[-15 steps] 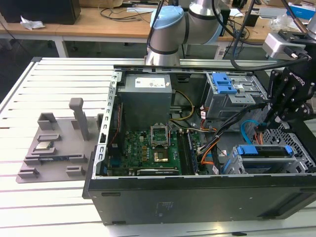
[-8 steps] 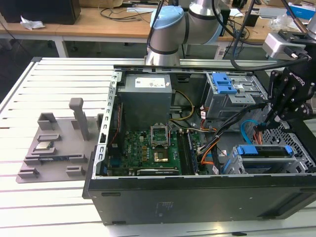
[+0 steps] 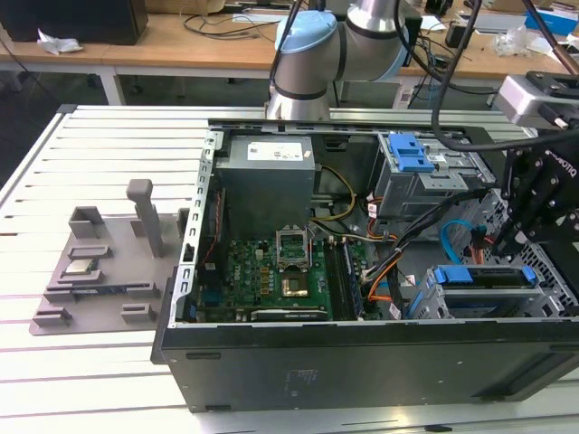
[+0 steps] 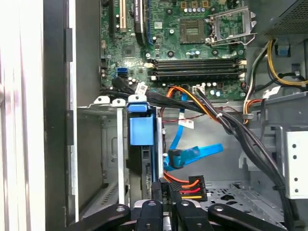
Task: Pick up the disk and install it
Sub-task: 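Insert the first disk wire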
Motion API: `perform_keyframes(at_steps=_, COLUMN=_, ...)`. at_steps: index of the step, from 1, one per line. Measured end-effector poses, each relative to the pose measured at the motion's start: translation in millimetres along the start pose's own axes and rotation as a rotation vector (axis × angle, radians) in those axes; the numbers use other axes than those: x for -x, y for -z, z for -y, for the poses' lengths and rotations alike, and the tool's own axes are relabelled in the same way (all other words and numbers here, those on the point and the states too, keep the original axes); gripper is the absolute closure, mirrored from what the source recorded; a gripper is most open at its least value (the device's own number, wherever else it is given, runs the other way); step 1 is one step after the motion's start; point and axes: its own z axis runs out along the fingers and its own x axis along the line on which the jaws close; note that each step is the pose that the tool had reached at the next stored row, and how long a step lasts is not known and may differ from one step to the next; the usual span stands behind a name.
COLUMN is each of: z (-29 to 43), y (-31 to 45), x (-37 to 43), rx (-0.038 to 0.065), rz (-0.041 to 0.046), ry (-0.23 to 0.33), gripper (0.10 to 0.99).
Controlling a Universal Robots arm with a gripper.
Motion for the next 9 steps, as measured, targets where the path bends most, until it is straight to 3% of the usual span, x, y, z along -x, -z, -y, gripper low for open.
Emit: perform_keyframes(at_steps=9, z=5.2, y=-7.5, x=-7.7, rx=0.000, rz=-0.0023, ry=0.000, gripper=0.918)
